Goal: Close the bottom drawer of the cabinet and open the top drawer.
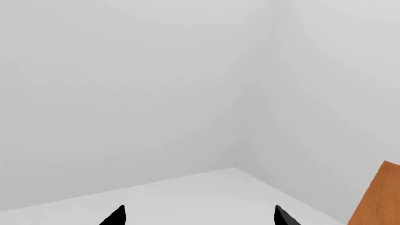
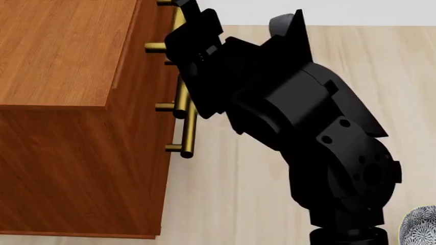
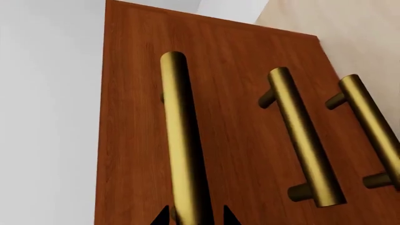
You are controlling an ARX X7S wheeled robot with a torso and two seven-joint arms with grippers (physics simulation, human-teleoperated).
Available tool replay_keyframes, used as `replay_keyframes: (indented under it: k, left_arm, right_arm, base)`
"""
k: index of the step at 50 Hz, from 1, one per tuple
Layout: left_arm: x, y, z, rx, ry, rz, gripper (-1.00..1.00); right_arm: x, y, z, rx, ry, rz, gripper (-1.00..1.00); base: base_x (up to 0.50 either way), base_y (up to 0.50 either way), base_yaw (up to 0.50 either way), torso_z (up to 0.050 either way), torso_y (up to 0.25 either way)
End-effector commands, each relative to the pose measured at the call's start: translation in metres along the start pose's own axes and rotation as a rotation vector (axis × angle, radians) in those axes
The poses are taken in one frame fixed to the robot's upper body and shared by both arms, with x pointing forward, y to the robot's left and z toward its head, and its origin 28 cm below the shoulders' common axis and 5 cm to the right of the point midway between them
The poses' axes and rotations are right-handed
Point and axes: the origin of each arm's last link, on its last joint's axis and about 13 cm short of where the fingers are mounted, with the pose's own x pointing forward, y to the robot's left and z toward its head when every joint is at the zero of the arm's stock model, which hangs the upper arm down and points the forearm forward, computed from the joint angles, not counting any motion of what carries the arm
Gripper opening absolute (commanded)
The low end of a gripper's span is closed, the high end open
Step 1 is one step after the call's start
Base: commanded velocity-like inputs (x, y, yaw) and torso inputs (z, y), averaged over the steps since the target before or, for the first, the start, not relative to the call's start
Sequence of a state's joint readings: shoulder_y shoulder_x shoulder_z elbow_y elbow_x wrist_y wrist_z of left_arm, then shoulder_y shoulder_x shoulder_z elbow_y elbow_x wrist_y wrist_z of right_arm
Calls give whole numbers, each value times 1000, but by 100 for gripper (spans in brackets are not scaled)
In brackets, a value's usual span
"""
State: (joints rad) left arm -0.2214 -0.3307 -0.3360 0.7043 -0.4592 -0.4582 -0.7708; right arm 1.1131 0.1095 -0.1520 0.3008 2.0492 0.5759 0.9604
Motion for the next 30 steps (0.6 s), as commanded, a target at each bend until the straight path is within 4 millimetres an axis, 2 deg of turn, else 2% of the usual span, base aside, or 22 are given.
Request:
replay_keyframes:
  k: [1, 30]
  left_arm:
    - [0, 0, 0, -1, 0, 0, 100]
    - [0, 0, -1, 0, 0, 1, 100]
  right_arm:
    - [-4, 0, 2, -42, -29, 8, -100]
    - [-25, 5, 20, -32, -125, 14, -100]
  base:
    - [0, 0, 0, 0, 0]
    - [0, 0, -1, 1, 2]
